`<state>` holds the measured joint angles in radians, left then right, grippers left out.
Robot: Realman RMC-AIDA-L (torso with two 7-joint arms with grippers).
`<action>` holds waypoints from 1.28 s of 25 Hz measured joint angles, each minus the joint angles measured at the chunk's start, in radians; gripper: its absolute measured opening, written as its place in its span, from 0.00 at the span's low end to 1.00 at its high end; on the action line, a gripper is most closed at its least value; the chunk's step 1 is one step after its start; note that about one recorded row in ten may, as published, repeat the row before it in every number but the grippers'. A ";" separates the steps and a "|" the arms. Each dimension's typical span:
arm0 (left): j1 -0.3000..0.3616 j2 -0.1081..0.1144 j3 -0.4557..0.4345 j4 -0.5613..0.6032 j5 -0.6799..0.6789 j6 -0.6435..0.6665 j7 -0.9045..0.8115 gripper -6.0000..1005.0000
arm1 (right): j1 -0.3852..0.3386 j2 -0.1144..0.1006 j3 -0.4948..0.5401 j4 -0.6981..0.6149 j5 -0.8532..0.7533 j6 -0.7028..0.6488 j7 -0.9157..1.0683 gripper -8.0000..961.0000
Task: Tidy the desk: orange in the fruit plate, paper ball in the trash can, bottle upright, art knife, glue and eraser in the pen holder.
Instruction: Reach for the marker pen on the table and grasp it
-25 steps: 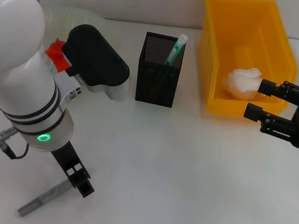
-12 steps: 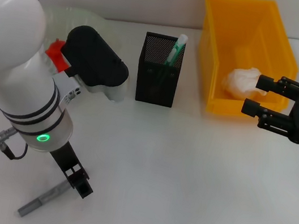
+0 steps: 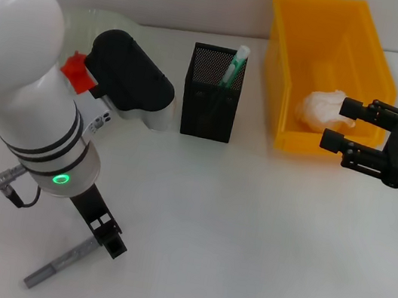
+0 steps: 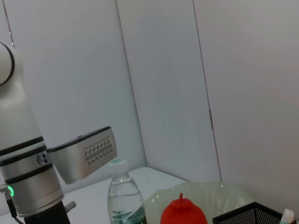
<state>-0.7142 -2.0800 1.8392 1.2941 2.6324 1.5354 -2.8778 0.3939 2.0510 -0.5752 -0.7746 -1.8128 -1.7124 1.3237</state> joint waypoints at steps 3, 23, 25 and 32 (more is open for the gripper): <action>0.000 0.000 0.000 0.000 0.000 0.000 0.000 0.72 | 0.002 0.000 0.000 0.000 0.000 0.000 0.000 0.75; -0.004 0.000 0.008 -0.002 -0.006 -0.005 0.000 0.68 | 0.005 0.000 -0.011 0.000 0.000 0.012 -0.001 0.75; -0.003 0.000 0.009 -0.003 -0.006 -0.005 0.000 0.68 | 0.005 0.000 -0.011 0.000 0.000 0.012 -0.001 0.75; -0.003 0.000 0.009 -0.025 -0.006 -0.011 0.000 0.67 | 0.005 0.000 -0.011 0.000 0.000 0.011 -0.002 0.75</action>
<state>-0.7176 -2.0800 1.8484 1.2696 2.6260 1.5249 -2.8777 0.3989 2.0514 -0.5860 -0.7746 -1.8132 -1.7011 1.3222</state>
